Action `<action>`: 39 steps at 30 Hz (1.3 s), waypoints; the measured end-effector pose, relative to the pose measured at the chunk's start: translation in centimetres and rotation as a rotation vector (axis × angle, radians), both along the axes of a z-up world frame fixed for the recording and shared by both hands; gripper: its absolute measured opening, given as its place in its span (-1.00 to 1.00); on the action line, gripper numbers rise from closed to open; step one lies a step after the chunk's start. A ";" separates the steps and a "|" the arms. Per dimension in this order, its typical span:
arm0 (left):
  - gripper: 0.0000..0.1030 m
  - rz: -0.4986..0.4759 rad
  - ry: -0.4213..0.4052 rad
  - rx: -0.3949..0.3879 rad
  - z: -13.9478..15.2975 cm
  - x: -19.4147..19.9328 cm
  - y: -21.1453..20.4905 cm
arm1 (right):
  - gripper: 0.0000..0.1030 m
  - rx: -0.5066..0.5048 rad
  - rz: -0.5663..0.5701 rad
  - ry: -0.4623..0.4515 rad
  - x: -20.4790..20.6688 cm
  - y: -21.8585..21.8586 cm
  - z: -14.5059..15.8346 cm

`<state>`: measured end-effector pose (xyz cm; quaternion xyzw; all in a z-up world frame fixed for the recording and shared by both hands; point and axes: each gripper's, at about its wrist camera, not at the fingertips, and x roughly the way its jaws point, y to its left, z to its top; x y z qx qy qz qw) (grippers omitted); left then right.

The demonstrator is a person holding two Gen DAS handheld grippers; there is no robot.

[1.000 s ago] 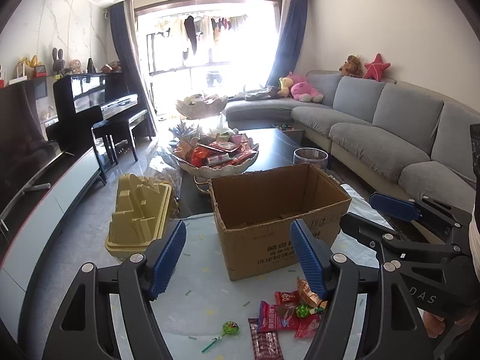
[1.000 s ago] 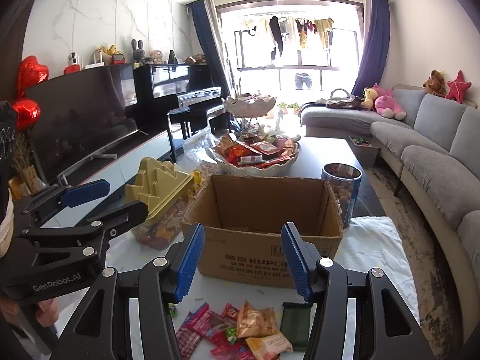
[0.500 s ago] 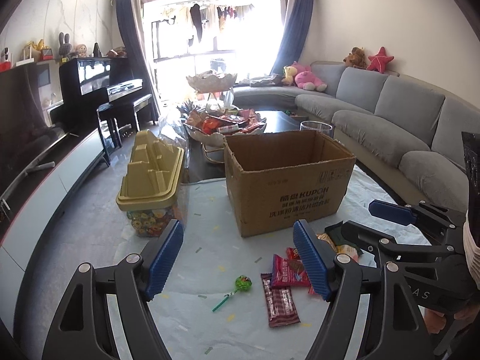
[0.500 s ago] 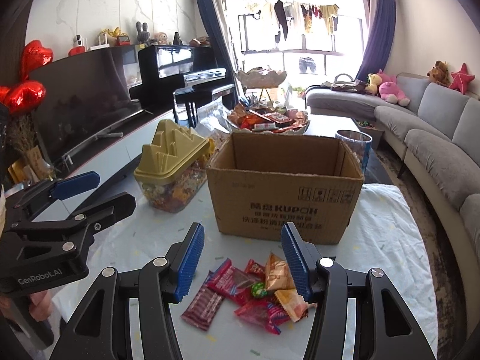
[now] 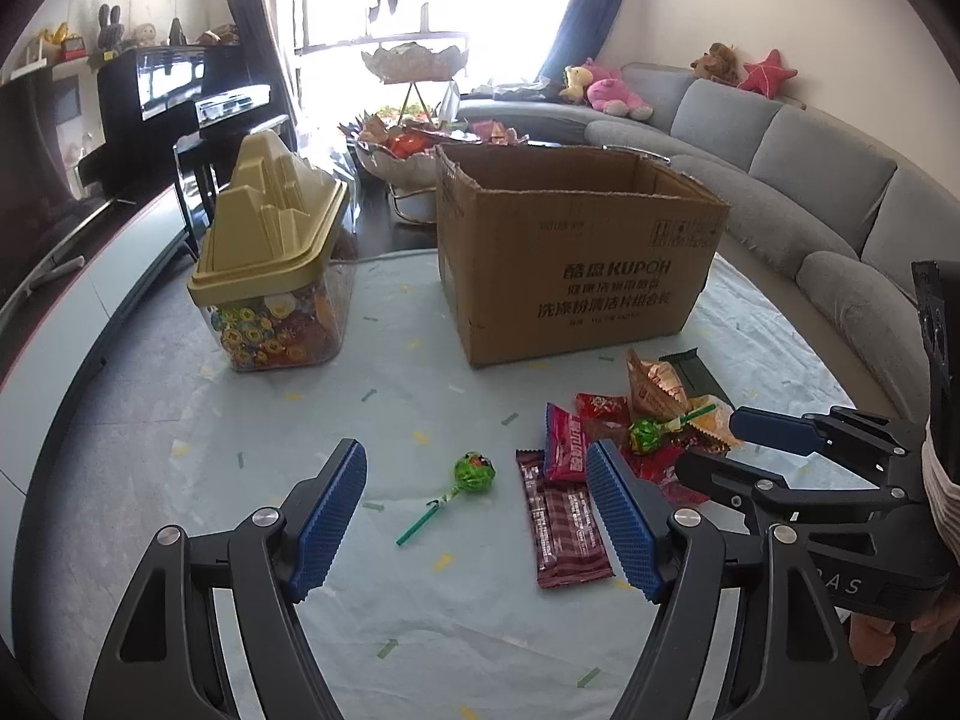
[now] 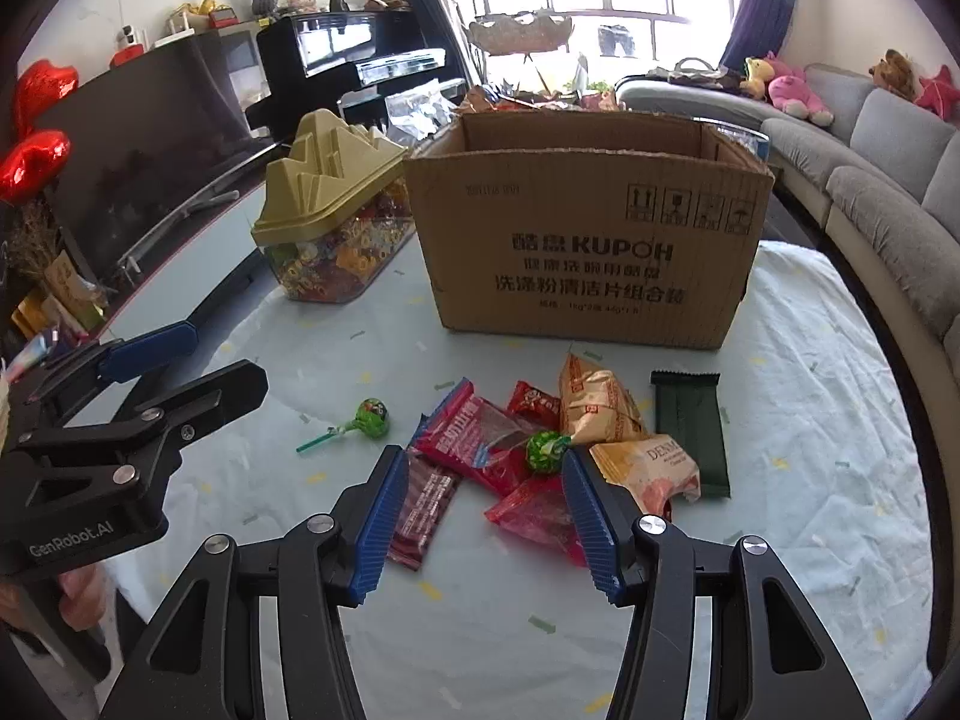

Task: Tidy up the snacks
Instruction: 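Move both open grippers back down to the snack pile, then grasp a green lollipop with the left gripper while the right gripper grasps another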

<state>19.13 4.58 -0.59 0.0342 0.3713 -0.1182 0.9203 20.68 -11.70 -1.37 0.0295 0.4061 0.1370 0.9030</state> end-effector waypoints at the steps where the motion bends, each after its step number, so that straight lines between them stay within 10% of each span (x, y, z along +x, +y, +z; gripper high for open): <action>1: 0.47 0.001 0.010 0.003 -0.3 0.2 0.0 | 0.06 0.000 -0.002 0.006 0.2 0.0 -0.2; 39: -0.25 -0.019 0.257 0.027 -9.6 8.5 -0.7 | -0.40 -0.067 -0.049 0.134 6.4 0.4 -6.0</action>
